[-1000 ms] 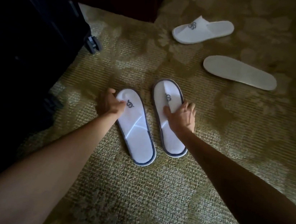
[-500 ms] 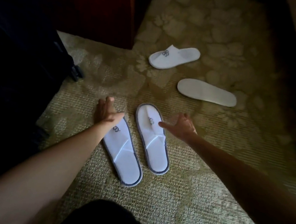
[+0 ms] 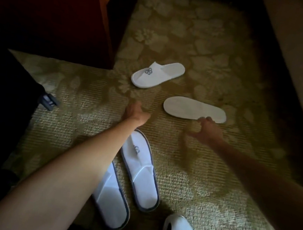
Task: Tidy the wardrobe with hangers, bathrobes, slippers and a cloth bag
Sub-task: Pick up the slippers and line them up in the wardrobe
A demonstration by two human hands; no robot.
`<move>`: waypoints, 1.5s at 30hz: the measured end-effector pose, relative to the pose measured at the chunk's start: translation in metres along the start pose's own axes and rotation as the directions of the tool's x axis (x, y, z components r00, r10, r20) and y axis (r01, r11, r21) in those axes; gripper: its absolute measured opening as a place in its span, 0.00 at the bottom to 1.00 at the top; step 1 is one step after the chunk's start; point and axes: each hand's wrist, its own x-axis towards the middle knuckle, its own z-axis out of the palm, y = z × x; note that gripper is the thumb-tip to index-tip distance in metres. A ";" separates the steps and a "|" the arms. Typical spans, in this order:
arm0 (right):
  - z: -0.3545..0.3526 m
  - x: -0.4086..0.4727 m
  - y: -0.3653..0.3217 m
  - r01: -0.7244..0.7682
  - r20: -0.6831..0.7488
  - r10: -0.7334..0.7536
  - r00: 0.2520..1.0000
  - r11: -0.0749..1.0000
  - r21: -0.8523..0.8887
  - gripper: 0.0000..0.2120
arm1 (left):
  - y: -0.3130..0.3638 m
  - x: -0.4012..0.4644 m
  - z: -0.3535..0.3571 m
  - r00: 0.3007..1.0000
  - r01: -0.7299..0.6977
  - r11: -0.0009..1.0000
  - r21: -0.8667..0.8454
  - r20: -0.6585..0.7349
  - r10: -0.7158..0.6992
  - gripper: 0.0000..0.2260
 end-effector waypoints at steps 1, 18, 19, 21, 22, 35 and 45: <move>0.000 0.009 0.001 -0.007 -0.016 0.007 1.000 1.000 -0.015 0.38 | 0.003 0.011 0.003 1.000 0.005 1.000 -0.010 0.004 -0.004 0.24; 0.041 0.120 0.059 0.202 -0.110 -0.226 0.968 0.959 -0.198 0.37 | -0.013 0.262 0.021 0.878 0.420 0.768 -0.484 0.003 -0.478 0.43; 0.042 0.120 0.059 0.205 -0.102 -0.231 0.968 0.955 -0.215 0.37 | -0.029 0.287 0.027 0.867 0.441 0.770 -0.461 -0.004 -0.499 0.46; 0.043 0.120 0.058 0.211 -0.091 -0.240 0.966 0.945 -0.251 0.35 | -0.033 0.293 0.032 0.844 0.486 0.765 -0.423 0.002 -0.536 0.47; 0.042 0.121 0.058 0.216 -0.090 -0.247 0.965 0.939 -0.266 0.34 | -0.021 0.275 0.029 0.861 0.456 0.768 -0.450 0.005 -0.509 0.41; 0.032 0.069 0.057 0.332 -0.268 -0.333 0.904 0.942 -0.048 0.14 | 0.049 0.146 0.032 0.969 0.216 0.713 -0.668 0.058 -0.240 0.19; 0.037 -0.008 0.080 0.193 0.003 -0.226 0.974 0.839 0.509 0.23 | 0.078 0.084 0.070 0.988 0.111 0.915 -0.389 0.145 -0.058 0.17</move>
